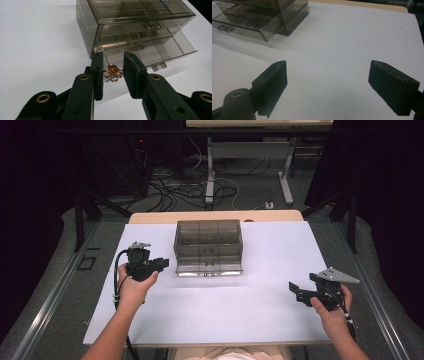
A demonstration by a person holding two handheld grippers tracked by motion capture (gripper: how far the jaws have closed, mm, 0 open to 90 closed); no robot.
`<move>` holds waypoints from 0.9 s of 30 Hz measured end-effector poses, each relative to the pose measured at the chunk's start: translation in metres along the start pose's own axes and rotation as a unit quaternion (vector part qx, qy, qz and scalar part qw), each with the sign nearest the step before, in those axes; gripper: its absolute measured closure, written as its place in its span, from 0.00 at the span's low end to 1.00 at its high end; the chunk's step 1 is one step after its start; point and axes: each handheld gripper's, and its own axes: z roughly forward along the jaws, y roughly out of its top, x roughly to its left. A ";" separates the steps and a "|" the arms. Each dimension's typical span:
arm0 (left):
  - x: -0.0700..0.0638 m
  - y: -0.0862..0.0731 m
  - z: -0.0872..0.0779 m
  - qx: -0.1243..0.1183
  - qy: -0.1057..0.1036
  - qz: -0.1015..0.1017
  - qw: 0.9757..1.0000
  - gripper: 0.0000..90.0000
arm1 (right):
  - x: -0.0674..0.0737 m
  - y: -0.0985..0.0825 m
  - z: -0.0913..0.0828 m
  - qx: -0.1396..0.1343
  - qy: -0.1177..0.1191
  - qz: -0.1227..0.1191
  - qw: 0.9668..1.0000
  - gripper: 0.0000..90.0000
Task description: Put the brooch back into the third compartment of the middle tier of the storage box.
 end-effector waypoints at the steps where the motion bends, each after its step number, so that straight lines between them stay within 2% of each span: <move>1: -0.002 0.001 0.001 -0.001 -0.001 0.001 1.000 0.78 | 0.000 0.000 0.000 0.000 0.001 0.000 1.000 0.17; 3: -0.006 0.002 0.003 -0.006 -0.001 0.002 1.000 0.79 | 0.000 0.000 0.000 0.001 0.002 0.000 1.000 0.17; 11: -0.017 0.008 0.009 0.000 -0.011 0.009 1.000 0.79 | -0.001 0.000 -0.002 0.007 -0.001 0.000 1.000 0.17; 18: -0.027 0.013 0.016 0.001 -0.016 0.017 1.000 0.79 | -0.001 0.000 -0.001 0.000 -0.005 -0.002 1.000 0.17; 22: -0.033 0.015 0.020 0.000 -0.019 0.021 1.000 0.79 | -0.002 0.000 -0.002 0.004 -0.001 -0.002 1.000 0.17; 23: -0.035 0.016 0.021 0.000 -0.020 0.020 1.000 0.79 | -0.002 0.001 -0.004 0.017 -0.004 -0.005 1.000 0.17; 24: -0.037 0.016 0.022 -0.001 -0.020 0.020 1.000 0.79 | -0.001 0.000 -0.001 0.000 -0.006 -0.002 1.000 0.17; 27: -0.042 0.019 0.025 -0.002 -0.021 0.022 1.000 0.79 | -0.001 0.000 -0.001 0.005 -0.001 -0.002 1.000 0.17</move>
